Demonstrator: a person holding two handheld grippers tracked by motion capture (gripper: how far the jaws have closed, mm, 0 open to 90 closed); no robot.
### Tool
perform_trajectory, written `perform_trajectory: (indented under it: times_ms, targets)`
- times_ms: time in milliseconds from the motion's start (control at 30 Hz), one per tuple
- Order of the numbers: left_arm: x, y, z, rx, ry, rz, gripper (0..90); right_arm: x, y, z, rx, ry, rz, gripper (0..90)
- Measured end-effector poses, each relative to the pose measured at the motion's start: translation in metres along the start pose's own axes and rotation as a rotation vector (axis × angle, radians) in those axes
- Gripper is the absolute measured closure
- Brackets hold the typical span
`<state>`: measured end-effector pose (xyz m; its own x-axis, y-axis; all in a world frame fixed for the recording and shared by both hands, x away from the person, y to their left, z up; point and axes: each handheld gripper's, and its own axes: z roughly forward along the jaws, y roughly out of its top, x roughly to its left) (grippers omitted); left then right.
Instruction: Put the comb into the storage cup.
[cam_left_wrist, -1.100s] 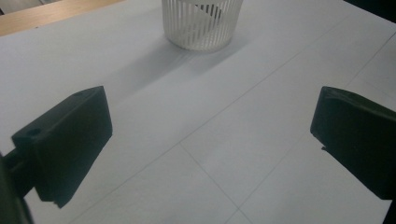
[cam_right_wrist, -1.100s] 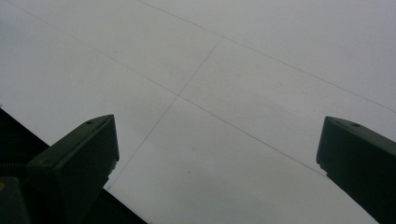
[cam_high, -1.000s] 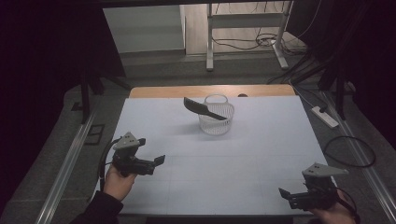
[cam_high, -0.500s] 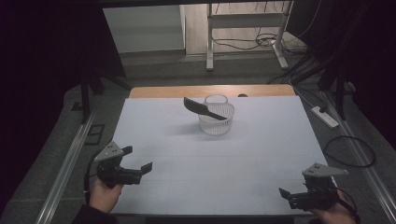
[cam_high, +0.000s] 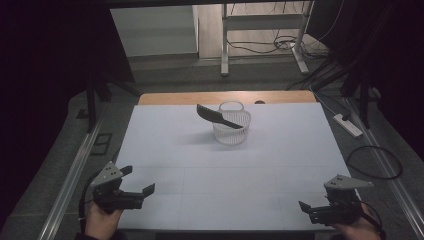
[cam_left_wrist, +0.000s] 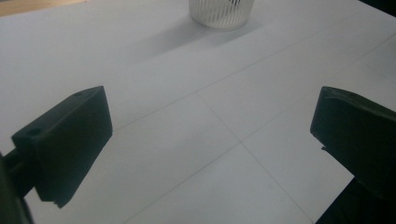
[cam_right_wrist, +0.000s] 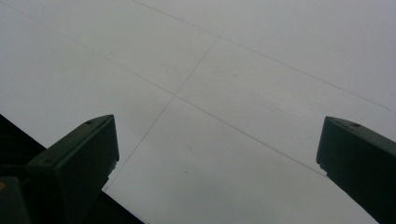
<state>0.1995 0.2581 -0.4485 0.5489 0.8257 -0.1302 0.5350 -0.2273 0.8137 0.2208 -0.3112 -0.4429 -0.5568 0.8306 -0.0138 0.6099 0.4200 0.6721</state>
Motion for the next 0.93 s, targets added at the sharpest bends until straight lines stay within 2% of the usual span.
perform_trajectory:
  times_ms: [333, 667, 933]
  targets:
    - [-0.004, -0.011, -0.007, 0.031, 0.026, 0.002, 0.0, -0.001, 0.0, 0.0, -0.001, -0.003, 0.007, 0.0]
    - [-0.007, -0.019, -0.01, 0.091, 0.052, -0.001, 0.0, 0.0, 0.0, 0.0, 0.003, -0.009, 0.008, 0.0]
    - [-0.005, -0.021, -0.013, 0.077, 0.049, -0.032, 0.0, 0.0, 0.0, 0.0, 0.004, -0.013, 0.005, 0.0]
